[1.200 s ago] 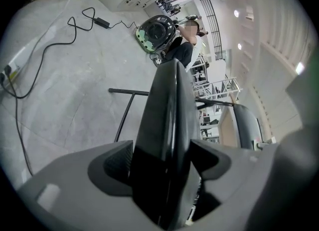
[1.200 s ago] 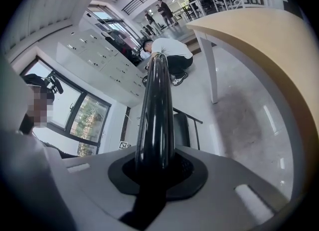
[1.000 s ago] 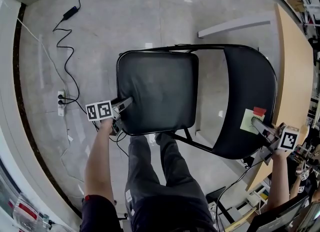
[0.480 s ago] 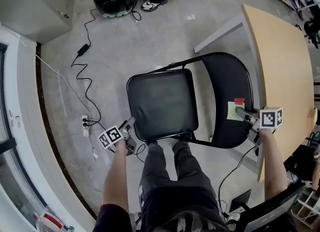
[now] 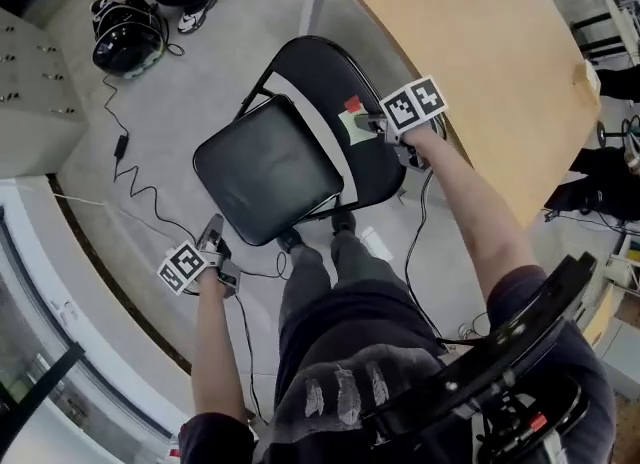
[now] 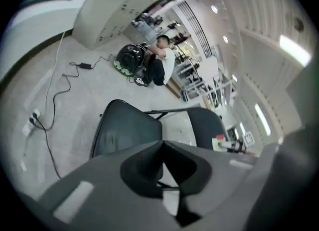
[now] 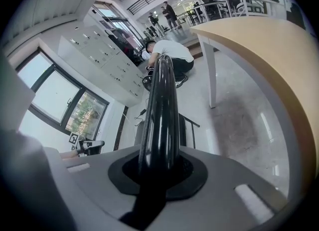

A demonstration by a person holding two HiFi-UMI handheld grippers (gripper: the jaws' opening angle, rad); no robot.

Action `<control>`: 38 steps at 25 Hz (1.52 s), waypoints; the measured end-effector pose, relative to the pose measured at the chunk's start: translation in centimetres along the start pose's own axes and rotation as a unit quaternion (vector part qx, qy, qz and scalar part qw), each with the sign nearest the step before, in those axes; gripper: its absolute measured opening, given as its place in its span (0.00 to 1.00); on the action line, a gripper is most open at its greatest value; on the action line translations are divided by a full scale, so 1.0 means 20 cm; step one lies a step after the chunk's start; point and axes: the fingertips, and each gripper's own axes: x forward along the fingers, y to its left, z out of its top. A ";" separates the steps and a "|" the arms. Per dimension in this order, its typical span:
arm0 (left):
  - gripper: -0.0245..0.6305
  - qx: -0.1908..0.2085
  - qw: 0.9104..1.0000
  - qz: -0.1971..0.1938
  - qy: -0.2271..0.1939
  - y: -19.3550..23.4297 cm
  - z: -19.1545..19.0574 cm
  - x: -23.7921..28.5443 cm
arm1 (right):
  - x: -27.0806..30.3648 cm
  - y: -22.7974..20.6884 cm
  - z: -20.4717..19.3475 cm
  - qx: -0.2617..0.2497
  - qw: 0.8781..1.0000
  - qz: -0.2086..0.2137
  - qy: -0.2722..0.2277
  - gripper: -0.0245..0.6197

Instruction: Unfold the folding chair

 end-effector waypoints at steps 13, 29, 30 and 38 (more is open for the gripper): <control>0.04 0.150 0.979 0.108 -0.090 -0.65 -0.09 -0.38 | -0.03 -0.02 -0.01 -0.037 0.999 0.006 -0.011 0.16; 0.04 0.209 0.939 0.195 -0.190 -0.70 -0.20 -0.74 | -0.56 0.01 -0.08 0.062 0.946 0.104 -0.301 0.64; 0.04 0.210 0.939 0.191 -0.195 -0.72 -0.20 -0.74 | -0.59 0.05 -0.09 0.059 0.943 0.121 -0.305 0.55; 0.04 0.287 0.918 0.074 -0.263 -1.24 0.06 -0.73 | -0.74 0.75 -0.05 -0.177 0.920 0.220 -0.270 0.04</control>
